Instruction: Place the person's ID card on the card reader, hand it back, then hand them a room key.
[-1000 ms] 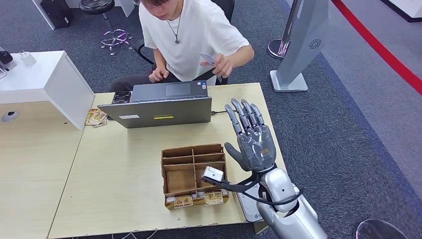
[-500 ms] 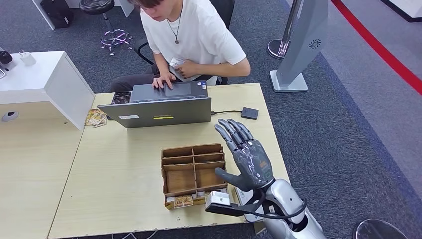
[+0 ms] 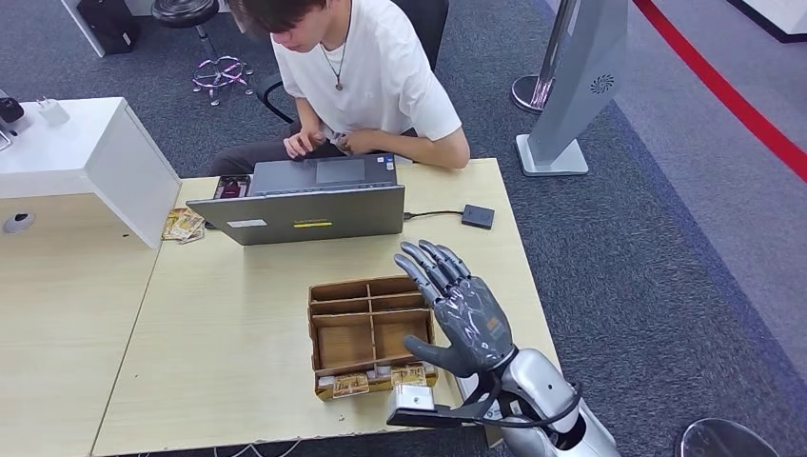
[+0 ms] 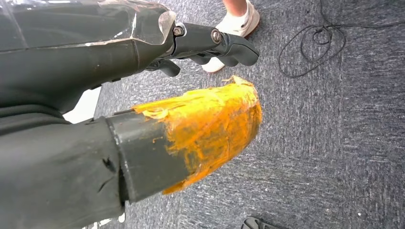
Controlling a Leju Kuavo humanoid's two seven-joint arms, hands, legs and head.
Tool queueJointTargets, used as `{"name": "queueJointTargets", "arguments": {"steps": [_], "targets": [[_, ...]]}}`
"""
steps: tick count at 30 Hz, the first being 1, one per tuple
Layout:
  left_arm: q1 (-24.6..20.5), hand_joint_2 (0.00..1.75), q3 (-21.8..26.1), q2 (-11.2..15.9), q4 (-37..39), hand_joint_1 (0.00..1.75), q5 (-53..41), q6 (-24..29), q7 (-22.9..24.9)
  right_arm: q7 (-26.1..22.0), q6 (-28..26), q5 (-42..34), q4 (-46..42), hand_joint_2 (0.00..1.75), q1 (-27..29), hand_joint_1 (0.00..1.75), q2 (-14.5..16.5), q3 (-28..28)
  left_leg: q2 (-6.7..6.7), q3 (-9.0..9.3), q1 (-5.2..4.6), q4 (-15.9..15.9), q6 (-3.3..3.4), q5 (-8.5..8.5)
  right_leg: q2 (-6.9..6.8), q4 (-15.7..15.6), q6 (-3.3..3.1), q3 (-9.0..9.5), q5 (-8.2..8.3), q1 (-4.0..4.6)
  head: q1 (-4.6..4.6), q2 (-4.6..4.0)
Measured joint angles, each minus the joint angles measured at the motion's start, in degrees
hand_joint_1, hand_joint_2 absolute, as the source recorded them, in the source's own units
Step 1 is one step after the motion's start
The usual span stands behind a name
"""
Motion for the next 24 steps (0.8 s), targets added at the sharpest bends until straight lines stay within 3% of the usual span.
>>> {"name": "queueJointTargets", "arguments": {"steps": [10,24], "targets": [[0.00,0.00,1.00,0.02,-0.01,0.00,0.30,0.02,0.02,0.49,1.82,1.18,2.90,1.75,-2.43,0.00,0.02,2.15,0.00,-0.01,0.00,0.00,0.00,0.00,0.00,0.00,0.00,0.00,0.00,0.00,0.00,0.00],[0.00,0.00,1.02,0.02,0.00,0.00,-0.09,-0.04,0.08,5.93,1.80,7.75,9.46,1.75,-4.76,0.00,0.02,3.75,-0.01,-0.01,0.00,0.00,0.00,0.00,-0.01,0.00,0.00,0.00,0.00,0.00,0.00,0.00]]}}
